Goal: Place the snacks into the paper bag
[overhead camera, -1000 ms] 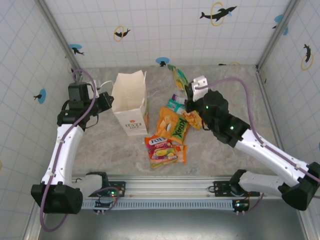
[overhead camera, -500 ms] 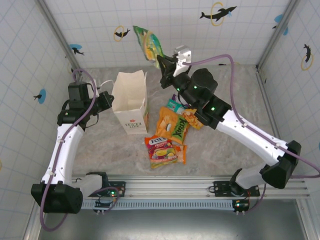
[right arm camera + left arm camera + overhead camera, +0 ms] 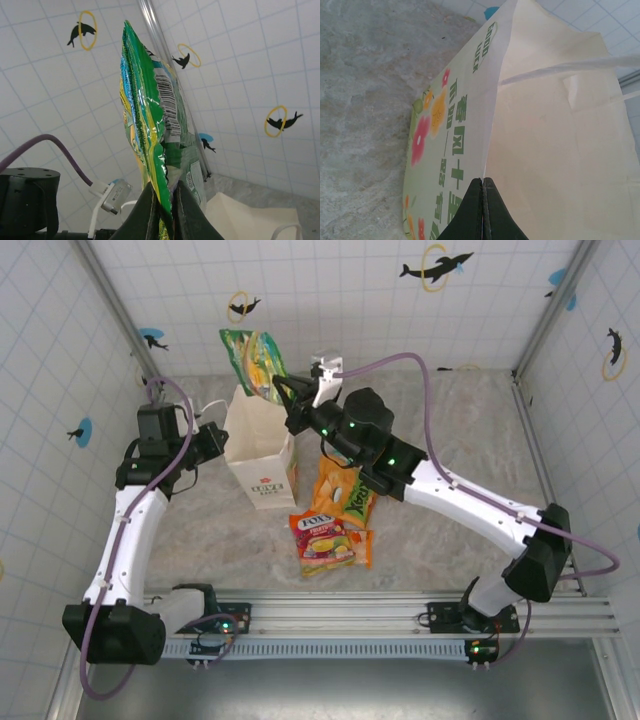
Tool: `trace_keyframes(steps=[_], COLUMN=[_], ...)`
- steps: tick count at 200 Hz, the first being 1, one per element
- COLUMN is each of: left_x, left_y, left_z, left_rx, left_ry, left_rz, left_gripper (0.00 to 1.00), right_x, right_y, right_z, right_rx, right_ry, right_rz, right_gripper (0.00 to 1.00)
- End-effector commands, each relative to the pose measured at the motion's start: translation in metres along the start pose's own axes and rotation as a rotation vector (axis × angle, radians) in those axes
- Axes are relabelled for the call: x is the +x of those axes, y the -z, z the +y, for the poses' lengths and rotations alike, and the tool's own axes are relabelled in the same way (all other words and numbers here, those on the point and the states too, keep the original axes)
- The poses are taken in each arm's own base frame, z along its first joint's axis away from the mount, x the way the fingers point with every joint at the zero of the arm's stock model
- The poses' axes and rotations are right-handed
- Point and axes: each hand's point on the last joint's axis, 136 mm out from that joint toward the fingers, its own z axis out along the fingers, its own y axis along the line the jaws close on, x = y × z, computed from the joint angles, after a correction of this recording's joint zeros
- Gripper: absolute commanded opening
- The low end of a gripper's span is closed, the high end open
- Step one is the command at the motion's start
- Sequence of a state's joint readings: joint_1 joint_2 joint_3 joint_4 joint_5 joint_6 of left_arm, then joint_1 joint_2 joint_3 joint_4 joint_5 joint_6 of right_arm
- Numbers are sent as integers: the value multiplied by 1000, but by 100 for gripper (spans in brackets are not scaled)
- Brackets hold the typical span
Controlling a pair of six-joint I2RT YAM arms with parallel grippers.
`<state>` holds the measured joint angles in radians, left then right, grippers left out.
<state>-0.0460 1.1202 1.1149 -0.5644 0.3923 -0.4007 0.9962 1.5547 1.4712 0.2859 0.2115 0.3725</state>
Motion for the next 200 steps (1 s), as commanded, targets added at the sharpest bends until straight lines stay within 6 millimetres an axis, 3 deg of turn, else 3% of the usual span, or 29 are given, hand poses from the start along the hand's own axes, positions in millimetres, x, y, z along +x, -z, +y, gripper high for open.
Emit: trace_keyframes(steps=[1, 75, 154, 200], left_x=[-5, -2, 4, 8], left_y=[-1, 1, 0, -4], left_z=[-7, -7, -3, -1], left_rx=[25, 28, 20, 25], left_ry=[4, 7, 18, 26], left_rz=[-12, -14, -8, 2], left_gripper=[5, 34, 34, 30], right_x=[4, 50, 67, 69], right_y=[-2, -6, -4, -8], right_z=[-3, -19, -21, -19], right_rx=[37, 122, 134, 134], right_ry=[-63, -96, -139, -150], right_rz=[-26, 71, 115, 130], right_gripper=[0, 0, 0, 33])
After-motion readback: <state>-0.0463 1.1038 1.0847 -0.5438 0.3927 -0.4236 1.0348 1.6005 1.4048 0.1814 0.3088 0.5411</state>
